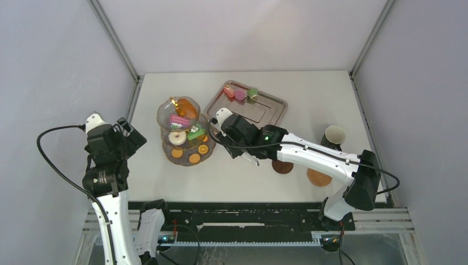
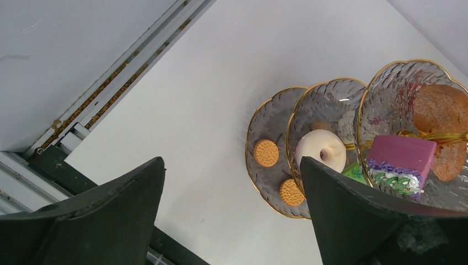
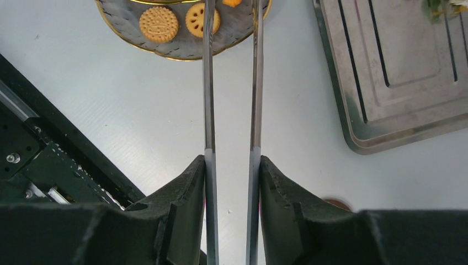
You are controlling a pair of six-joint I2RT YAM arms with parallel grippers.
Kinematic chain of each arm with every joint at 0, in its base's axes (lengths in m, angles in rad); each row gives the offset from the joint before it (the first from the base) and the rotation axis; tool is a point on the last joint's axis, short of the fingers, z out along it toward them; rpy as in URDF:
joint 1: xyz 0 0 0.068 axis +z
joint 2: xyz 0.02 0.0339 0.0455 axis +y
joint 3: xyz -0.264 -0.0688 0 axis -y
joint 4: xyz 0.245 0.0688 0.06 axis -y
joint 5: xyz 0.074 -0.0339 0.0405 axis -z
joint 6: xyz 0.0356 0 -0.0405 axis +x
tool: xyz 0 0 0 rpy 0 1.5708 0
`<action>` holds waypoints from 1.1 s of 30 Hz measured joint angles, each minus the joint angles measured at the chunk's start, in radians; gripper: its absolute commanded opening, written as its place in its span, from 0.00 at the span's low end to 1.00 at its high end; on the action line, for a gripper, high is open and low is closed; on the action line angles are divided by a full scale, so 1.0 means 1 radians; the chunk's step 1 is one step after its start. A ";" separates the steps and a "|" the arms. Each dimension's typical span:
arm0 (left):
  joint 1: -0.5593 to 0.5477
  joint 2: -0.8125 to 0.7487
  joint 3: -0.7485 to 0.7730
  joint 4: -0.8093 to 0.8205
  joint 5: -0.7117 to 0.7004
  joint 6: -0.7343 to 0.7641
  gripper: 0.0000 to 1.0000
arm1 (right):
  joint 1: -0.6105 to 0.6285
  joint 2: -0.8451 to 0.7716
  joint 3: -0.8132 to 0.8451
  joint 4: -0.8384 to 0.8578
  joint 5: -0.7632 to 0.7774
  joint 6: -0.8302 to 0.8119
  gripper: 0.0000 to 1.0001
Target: Serve the afternoon tea
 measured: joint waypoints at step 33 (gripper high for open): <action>0.000 -0.036 0.006 -0.039 -0.011 0.004 0.96 | -0.818 -0.106 -0.286 0.264 0.103 0.179 0.36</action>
